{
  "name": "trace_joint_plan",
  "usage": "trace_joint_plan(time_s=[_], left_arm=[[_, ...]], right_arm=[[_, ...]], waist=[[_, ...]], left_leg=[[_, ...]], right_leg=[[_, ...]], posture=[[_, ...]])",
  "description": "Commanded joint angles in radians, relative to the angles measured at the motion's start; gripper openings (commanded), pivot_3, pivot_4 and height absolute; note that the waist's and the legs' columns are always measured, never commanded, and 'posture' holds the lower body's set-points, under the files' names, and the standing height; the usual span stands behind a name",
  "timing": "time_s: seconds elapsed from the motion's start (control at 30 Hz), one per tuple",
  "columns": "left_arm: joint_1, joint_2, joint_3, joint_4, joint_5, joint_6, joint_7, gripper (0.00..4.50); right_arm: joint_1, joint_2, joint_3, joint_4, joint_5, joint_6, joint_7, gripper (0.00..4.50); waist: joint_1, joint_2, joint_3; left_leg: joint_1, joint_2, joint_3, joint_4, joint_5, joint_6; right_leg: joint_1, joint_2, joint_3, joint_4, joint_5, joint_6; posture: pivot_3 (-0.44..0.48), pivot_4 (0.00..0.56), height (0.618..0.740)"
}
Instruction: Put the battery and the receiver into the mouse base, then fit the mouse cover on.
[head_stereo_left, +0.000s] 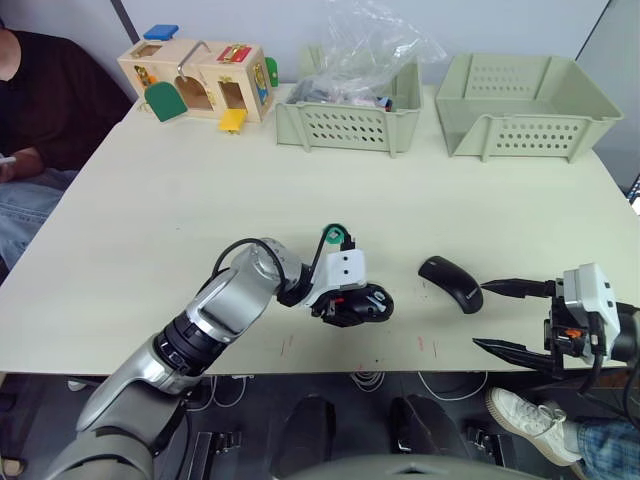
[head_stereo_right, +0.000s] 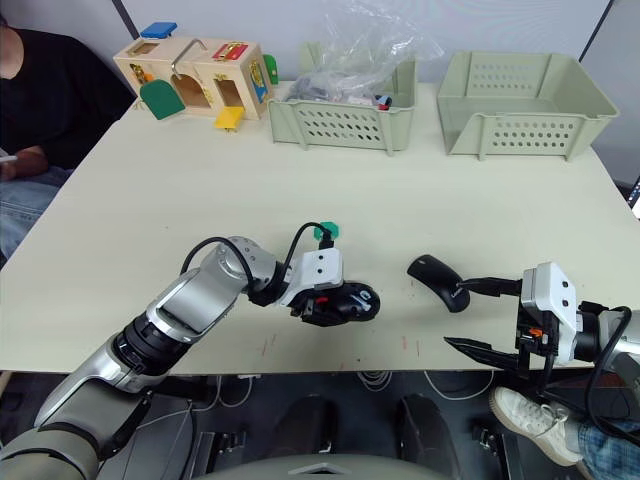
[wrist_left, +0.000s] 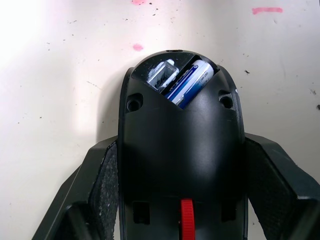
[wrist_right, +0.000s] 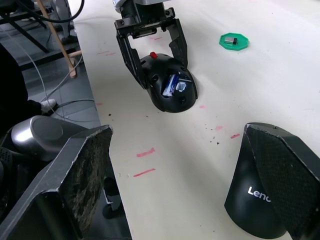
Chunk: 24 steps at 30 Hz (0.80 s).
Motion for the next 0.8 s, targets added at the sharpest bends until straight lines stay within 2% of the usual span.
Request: trace_joint_plan(time_s=[0.03, 0.43, 0.8], left_arm=[[0.013, 0.021, -0.015, 0.015, 0.009, 0.039, 0.004, 2.9], [-0.003, 0.022, -0.01, -0.002, -0.003, 0.061, 0.015, 2.9], [-0.029, -0.002, -0.022, 0.07, 0.005, 0.027, 0.017, 2.9]], right_arm=[[-0.007, 0.001, -0.03, -0.03, 0.016, 0.004, -0.003, 4.45], [-0.006, -0.001, -0.031, -0.031, 0.018, 0.009, -0.005, 4.45], [-0.005, 0.0, -0.033, -0.036, 0.019, 0.017, -0.003, 4.45]], waist=[[0.0, 0.0, 0.0], [0.0, 0.0, 0.001], [0.001, -0.001, 0.003]], left_leg=[[0.0, 0.0, 0.0, 0.0, 0.0, 0.0], [0.0, 0.0, 0.0, 0.0, 0.0, 0.0], [-0.001, 0.0, 0.0, 0.001, 0.0, 0.0]], right_leg=[[0.0, 0.0, 0.0, 0.0, 0.0, 0.0], [0.0, 0.0, 0.0, 0.0, 0.0, 0.0], [0.0, 0.0, 0.0, 0.0, 0.0, 0.0]], posture=[[0.0, 0.15, 0.74], [0.0, 0.15, 0.74], [0.0, 0.15, 0.74]])
